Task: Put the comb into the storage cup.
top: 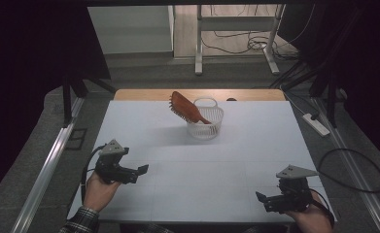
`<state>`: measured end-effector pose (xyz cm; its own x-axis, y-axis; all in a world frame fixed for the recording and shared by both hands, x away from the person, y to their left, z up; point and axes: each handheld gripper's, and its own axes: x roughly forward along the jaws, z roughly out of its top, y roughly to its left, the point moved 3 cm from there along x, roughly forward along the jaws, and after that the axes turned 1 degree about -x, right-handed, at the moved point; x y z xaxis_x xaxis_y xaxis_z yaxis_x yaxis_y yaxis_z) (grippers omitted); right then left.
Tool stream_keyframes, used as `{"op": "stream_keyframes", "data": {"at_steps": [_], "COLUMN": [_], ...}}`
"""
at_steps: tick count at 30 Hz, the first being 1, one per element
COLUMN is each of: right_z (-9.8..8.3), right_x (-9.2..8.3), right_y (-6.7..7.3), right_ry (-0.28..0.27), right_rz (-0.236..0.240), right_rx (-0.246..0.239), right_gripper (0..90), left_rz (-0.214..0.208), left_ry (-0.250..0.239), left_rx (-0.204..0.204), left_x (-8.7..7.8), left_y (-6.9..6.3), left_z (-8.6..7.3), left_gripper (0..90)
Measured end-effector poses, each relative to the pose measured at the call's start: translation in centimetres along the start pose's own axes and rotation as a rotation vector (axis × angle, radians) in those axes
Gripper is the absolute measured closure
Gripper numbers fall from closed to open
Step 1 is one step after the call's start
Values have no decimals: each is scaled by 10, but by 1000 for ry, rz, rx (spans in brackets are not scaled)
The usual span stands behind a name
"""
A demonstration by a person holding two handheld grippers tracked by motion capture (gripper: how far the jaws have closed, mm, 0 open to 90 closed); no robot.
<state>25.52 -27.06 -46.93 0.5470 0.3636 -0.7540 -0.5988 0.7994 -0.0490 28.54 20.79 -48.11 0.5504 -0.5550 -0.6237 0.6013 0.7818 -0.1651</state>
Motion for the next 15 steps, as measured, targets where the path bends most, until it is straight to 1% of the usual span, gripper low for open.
{"op": "stream_keyframes", "data": {"at_steps": [6,15], "right_z": [0,0], "right_x": [0,0], "right_y": [0,0], "right_ry": [0,1], "right_rz": [0,-1], "right_rx": [0,-1], "right_gripper": [0,0], "left_rz": [6,25], "left_ry": [0,3], "left_rx": [-12,-10], "left_x": [-7,-17], "left_y": [0,-2], "left_z": [-9,-19], "left_gripper": [0,0]}}
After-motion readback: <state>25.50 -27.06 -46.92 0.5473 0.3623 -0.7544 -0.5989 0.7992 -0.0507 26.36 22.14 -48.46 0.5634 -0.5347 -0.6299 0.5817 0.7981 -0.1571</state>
